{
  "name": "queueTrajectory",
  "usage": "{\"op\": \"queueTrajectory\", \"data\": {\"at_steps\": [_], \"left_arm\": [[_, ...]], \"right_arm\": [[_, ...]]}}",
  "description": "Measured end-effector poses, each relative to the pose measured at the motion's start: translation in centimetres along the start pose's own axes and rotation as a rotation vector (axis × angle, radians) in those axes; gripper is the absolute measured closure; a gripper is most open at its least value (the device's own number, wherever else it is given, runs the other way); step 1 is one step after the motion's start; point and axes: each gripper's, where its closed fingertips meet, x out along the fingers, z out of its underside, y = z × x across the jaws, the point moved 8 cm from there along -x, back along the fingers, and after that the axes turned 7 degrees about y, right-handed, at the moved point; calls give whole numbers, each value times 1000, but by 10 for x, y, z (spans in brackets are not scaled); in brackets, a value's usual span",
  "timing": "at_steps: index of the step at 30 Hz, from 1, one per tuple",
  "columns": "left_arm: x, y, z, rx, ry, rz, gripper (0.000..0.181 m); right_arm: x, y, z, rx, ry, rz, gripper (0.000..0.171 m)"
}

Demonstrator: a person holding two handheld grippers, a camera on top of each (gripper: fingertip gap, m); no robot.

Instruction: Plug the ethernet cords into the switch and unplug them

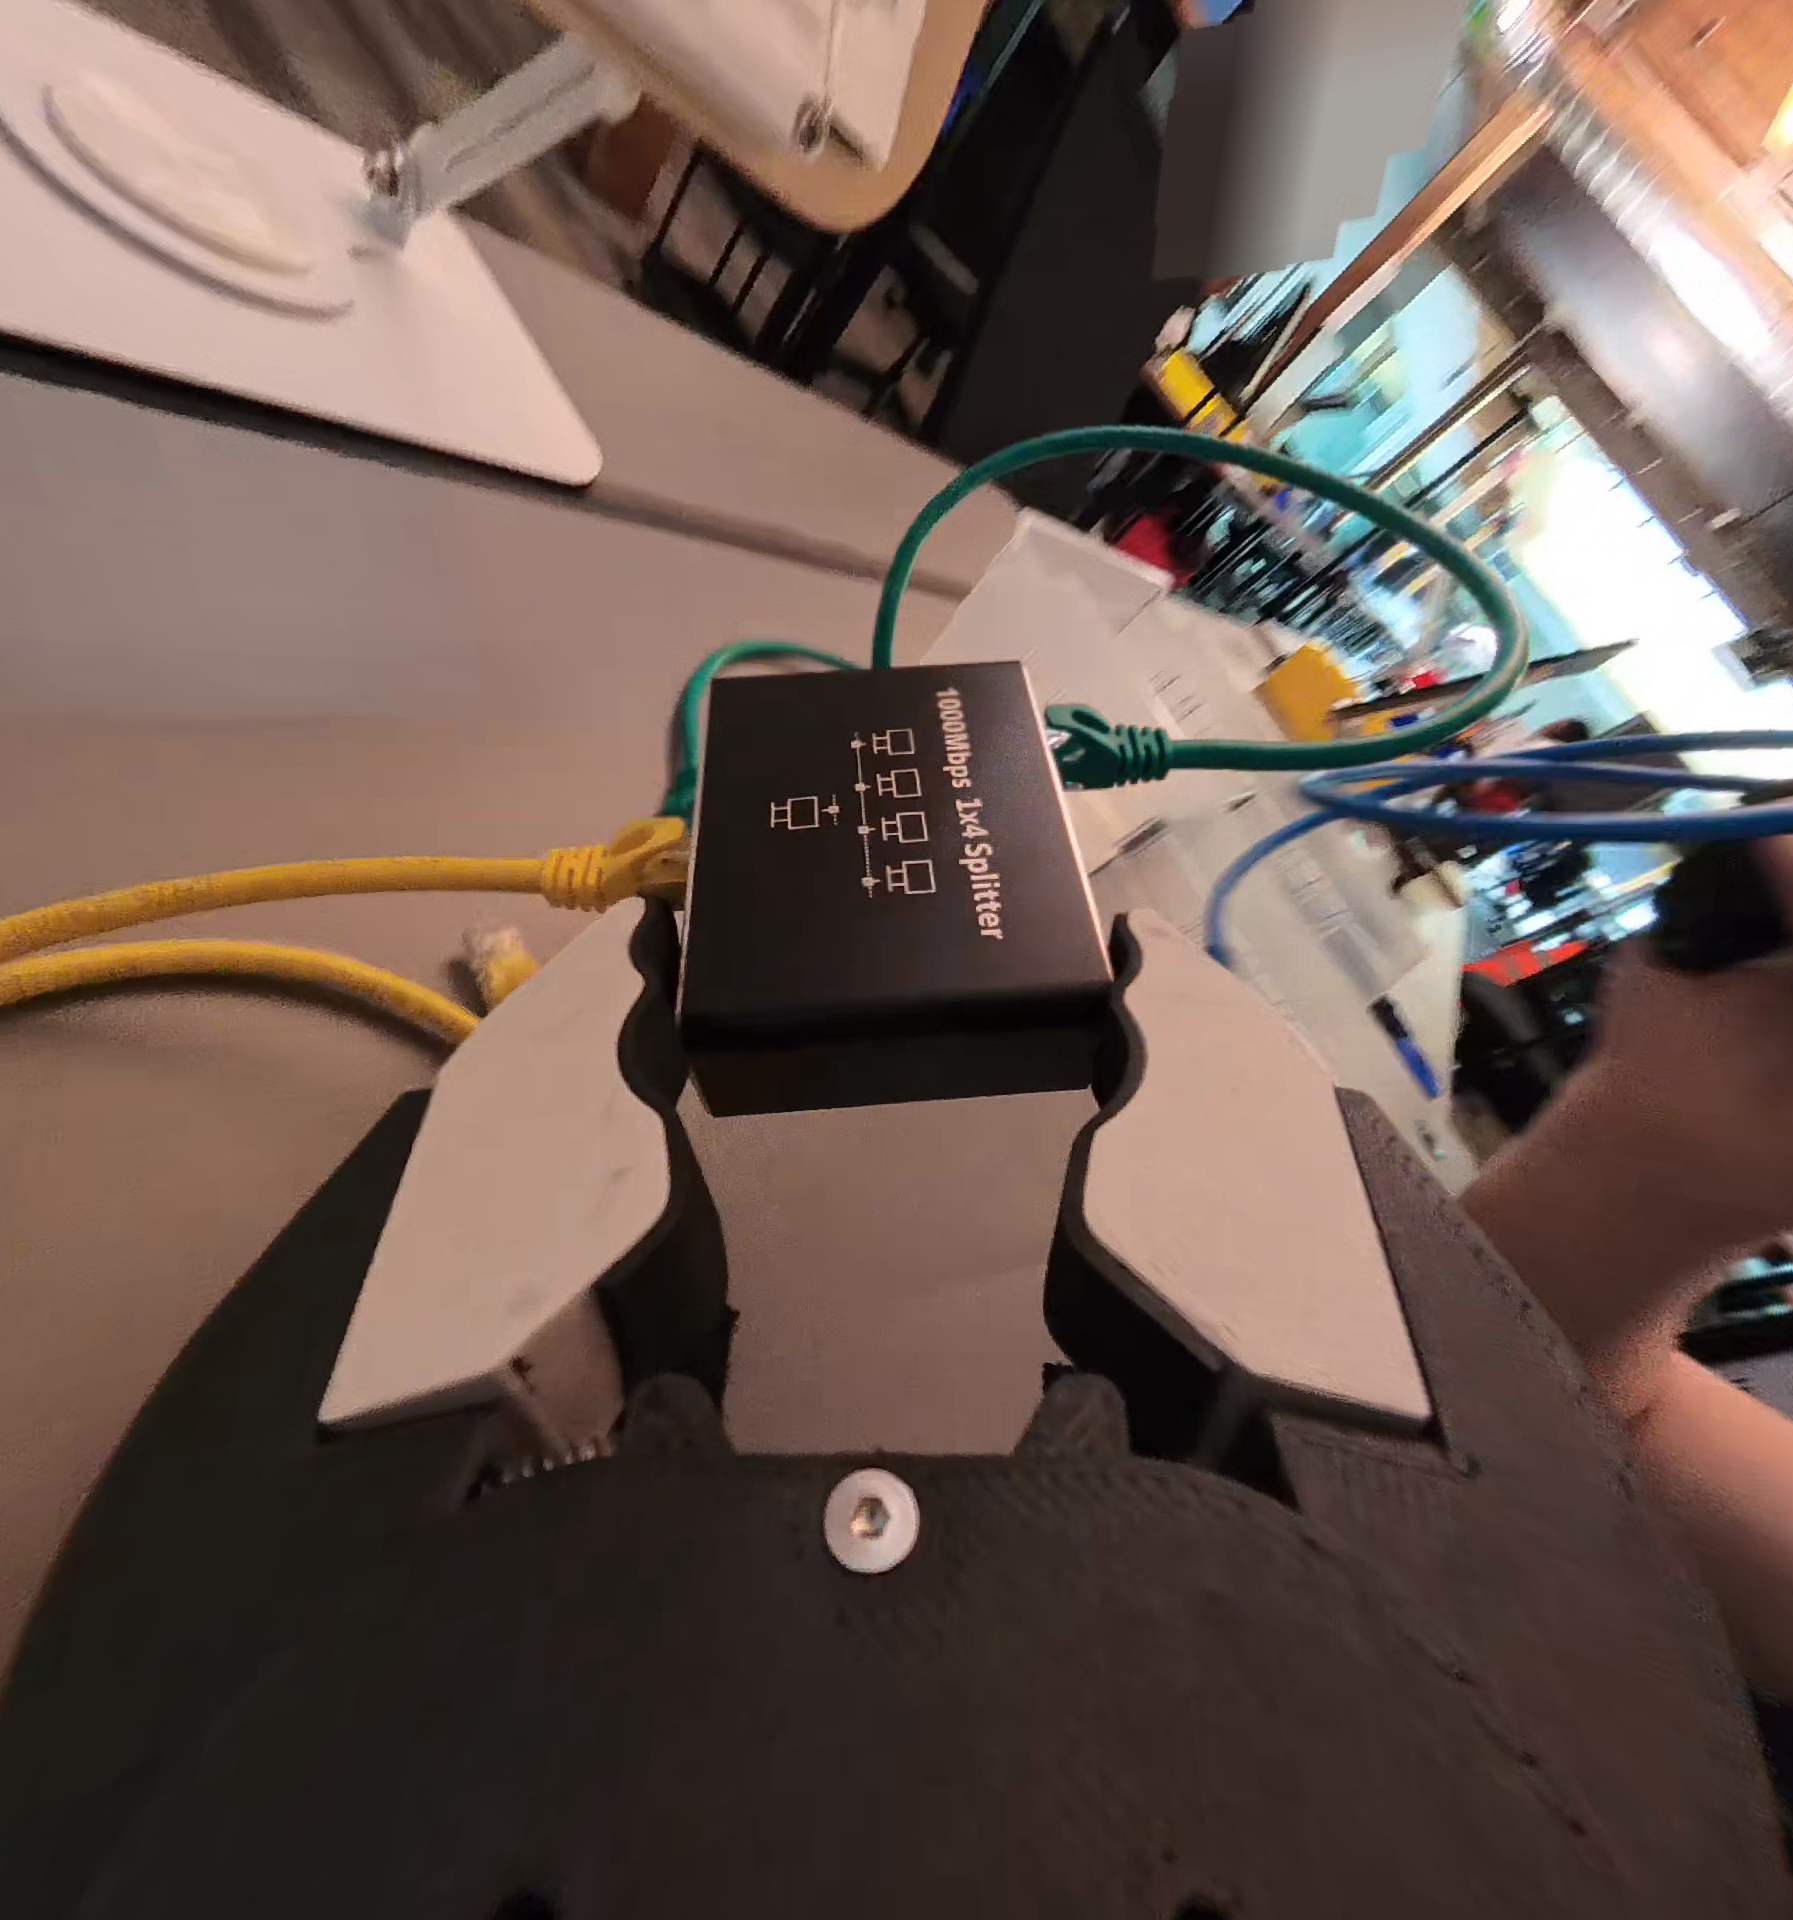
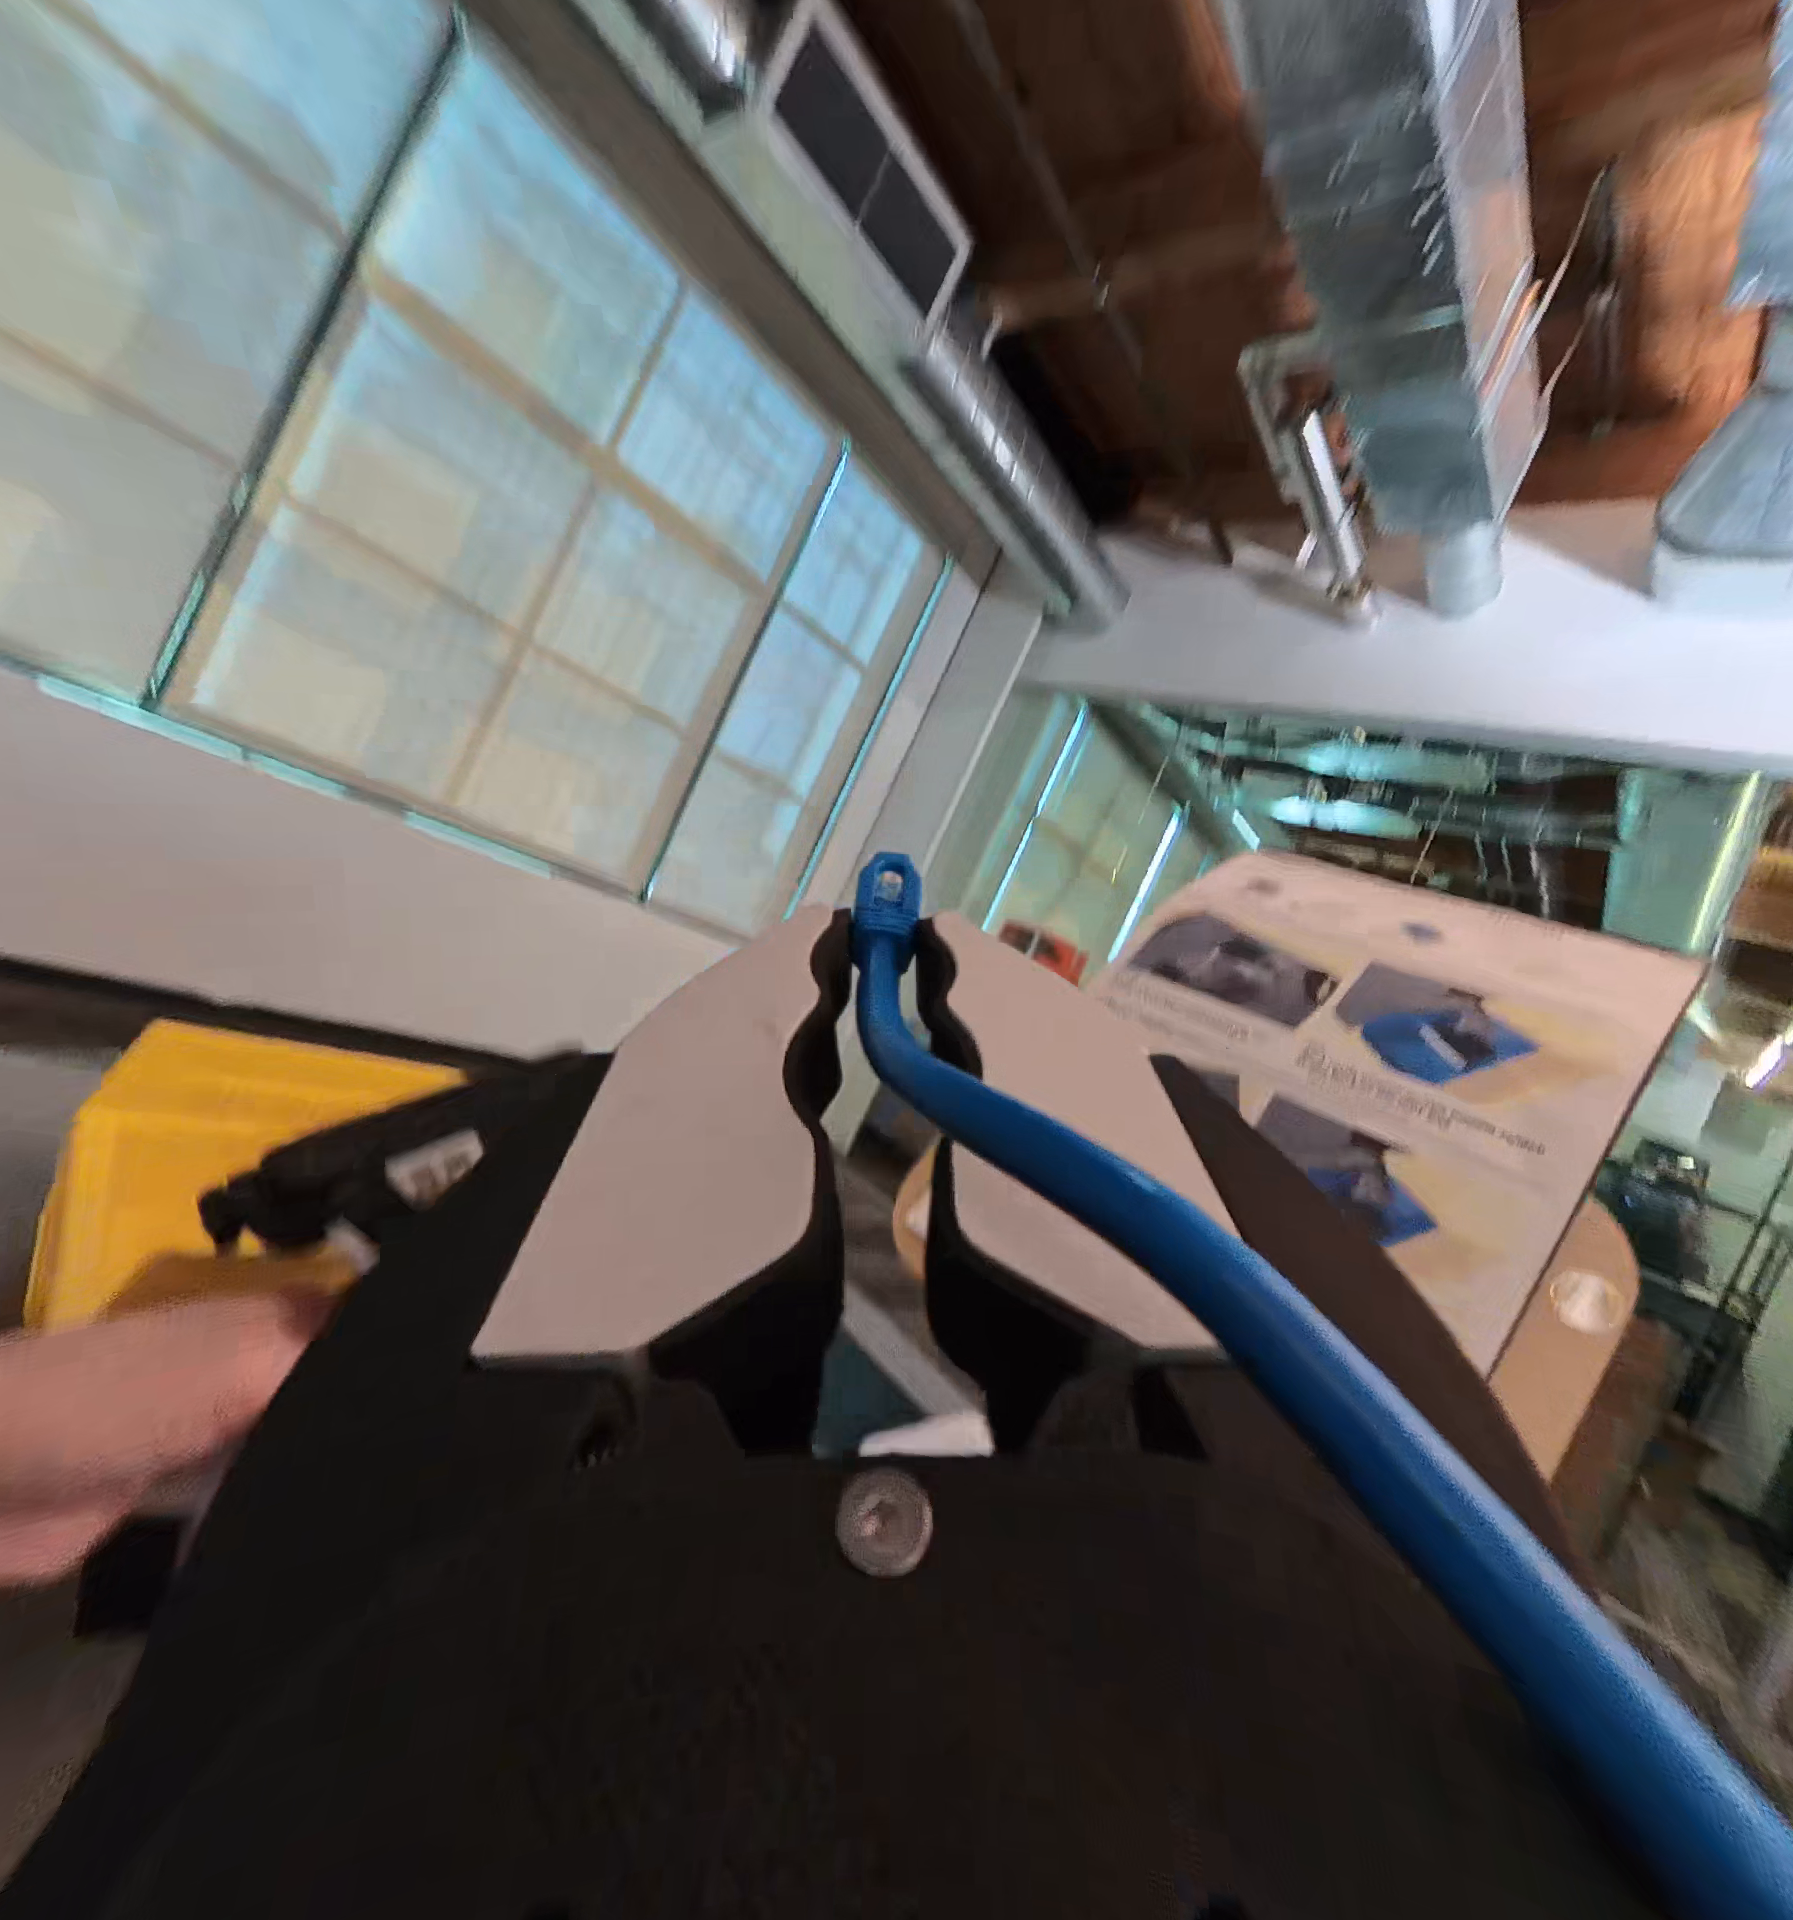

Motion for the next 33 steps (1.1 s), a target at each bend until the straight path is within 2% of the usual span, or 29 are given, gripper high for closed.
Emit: {"op": "queueTrajectory", "data": {"at_steps": [5, 12, 16, 22, 33], "left_arm": [[-23, 16, -16, 30, 137, 64, 104], [-46, 40, -31, 90, 270, 118, 104], [-54, 45, -36, 84, 326, 141, 105], [-56, 34, -36, -20, 317, 170, 106], [-51, 27, -30, -7, 331, 101, 106]], "right_arm": [[11, -21, 32, 2, -221, -109, 160], [14, -42, 52, -53, -379, -200, 160], [14, -48, 58, -51, -406, -214, 160], [15, -58, 65, -74, -470, -259, 160], [18, -56, 73, 165, -686, -226, 160]]}}
